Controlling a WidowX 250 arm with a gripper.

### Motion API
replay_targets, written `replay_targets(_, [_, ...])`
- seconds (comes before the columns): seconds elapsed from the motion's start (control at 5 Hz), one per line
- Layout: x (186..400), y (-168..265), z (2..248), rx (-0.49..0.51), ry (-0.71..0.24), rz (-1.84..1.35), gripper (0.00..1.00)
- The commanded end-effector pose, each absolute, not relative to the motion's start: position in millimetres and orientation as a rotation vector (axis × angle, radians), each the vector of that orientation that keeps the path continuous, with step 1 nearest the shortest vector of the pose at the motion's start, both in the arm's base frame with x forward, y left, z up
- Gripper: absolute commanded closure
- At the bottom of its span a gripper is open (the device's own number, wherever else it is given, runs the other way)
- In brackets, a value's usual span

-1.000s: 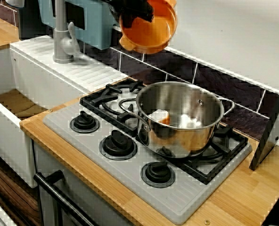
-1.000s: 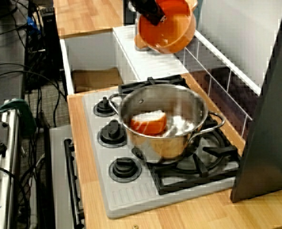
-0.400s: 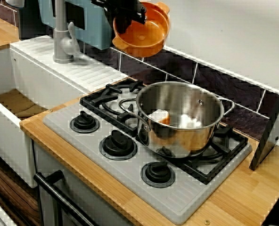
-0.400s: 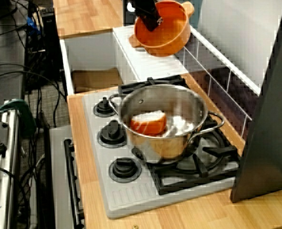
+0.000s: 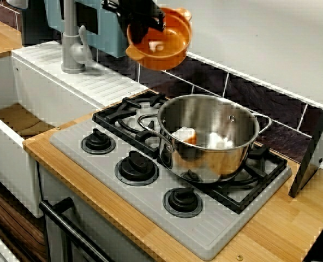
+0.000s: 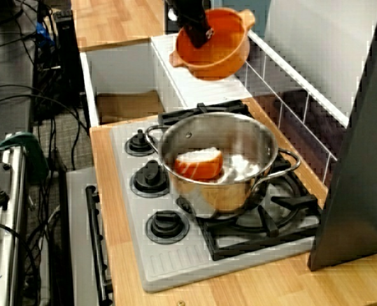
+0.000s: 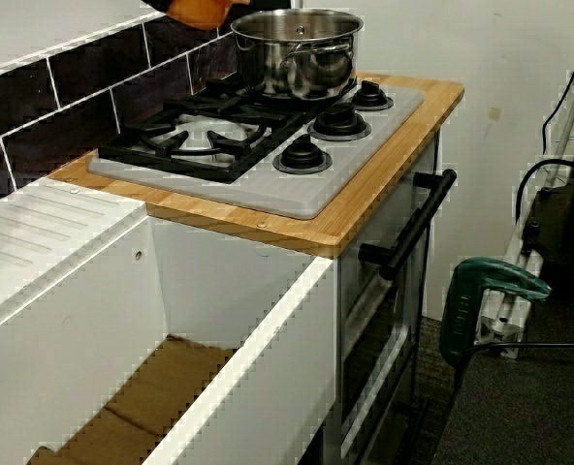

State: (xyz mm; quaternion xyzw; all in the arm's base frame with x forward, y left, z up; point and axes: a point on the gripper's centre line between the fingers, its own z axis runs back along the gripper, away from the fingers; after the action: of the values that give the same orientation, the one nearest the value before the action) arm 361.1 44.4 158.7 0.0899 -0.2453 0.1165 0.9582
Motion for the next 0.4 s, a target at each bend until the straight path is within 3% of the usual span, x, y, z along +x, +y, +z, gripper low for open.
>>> replay_targets(0.0, [361.3, 53.7, 165.5, 0.106, -0.447, 0.250, 1.00])
replay_targets(0.2, [359.5, 54.3, 163.1, 0.106, -0.442, 0.248, 1.00])
